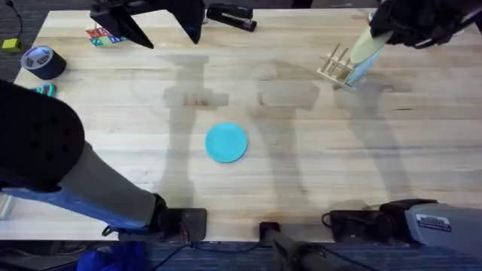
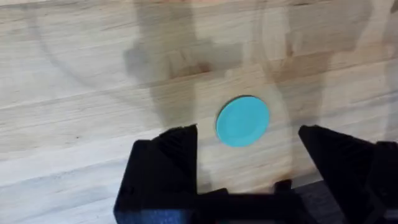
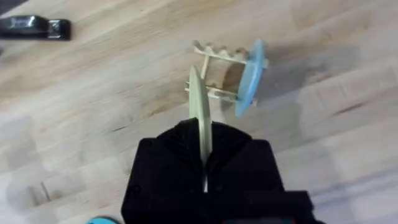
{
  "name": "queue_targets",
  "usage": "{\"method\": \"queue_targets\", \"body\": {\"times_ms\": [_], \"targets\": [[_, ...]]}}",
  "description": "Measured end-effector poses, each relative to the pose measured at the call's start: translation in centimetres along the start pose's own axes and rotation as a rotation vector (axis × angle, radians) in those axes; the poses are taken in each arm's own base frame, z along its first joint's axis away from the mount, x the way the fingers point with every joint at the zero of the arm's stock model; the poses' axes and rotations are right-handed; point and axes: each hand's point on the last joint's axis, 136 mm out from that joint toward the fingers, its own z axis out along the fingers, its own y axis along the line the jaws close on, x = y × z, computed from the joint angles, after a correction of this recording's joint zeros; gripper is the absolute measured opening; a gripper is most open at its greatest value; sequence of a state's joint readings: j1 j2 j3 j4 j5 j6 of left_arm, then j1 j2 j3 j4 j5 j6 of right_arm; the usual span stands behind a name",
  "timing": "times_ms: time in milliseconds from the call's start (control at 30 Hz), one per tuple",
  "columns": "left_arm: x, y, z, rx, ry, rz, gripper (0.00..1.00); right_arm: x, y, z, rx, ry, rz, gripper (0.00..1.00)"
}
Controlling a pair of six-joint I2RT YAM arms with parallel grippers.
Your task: Pick up the plates from the table one by one and place each into a slot on the dish rack.
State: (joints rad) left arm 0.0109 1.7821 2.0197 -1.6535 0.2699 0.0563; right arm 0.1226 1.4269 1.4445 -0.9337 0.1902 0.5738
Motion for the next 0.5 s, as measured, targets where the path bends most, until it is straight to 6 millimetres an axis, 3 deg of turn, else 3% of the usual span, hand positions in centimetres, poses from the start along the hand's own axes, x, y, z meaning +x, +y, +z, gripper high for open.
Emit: {"method": "queue_targets", "body": {"times_ms": [133,500], "targets": [[0.0,0.0,0.0,0.000,-0.001,0.000,0.995,0.7,-1.3,0.0,0.064,0.016,0.099,0.032],[0.0,0.0,0.0,0.000,-0.001,0.000,0.995,-0.1,-2.1,-0.1,0.108,-0.032,0.197,0.032]]}}
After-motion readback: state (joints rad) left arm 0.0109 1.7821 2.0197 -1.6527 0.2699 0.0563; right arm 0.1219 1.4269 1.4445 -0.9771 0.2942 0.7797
